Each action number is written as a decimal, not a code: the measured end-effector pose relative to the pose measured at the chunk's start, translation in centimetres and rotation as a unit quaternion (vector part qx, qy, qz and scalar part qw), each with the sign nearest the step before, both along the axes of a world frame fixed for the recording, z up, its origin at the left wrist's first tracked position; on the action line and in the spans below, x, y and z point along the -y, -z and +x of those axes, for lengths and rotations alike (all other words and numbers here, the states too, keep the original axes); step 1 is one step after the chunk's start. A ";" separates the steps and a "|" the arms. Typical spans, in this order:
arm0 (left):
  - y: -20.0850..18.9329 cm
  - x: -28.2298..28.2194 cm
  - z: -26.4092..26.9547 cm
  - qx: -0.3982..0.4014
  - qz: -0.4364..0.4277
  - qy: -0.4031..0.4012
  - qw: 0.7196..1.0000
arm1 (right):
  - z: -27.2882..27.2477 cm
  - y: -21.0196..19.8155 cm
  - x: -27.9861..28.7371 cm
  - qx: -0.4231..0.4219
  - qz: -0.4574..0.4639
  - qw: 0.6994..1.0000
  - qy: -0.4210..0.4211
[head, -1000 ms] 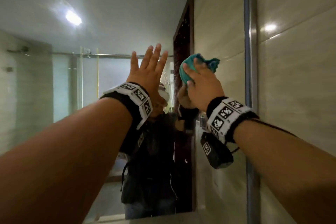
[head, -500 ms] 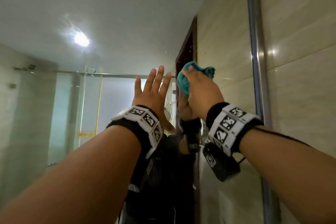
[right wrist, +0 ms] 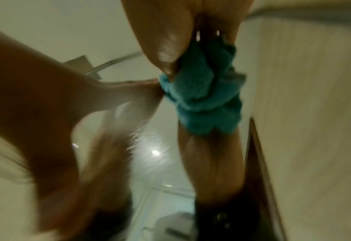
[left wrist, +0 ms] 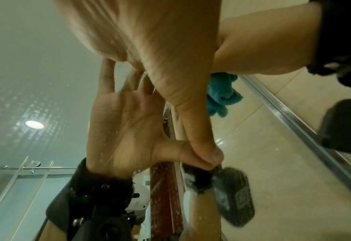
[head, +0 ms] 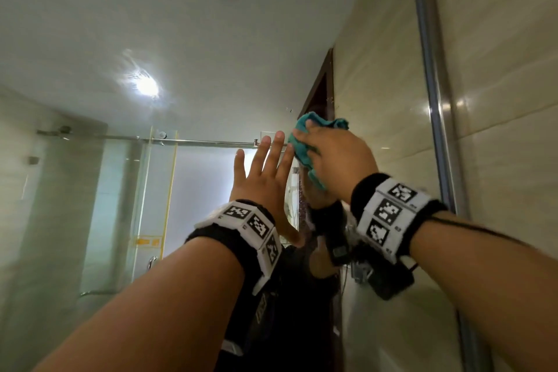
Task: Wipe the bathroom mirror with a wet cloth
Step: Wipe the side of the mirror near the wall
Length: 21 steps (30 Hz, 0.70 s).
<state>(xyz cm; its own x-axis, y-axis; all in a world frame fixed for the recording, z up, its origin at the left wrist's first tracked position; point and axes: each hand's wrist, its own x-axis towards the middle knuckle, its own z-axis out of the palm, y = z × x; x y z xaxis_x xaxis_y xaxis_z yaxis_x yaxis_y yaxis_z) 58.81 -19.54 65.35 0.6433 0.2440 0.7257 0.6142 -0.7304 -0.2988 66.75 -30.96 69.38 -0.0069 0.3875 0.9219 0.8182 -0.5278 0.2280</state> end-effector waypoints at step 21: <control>0.0 -0.2 0.1 0.011 0.004 0.016 1.000 | 2.4 -3.1 1.5 -0.021 -0.133 0.991 -0.010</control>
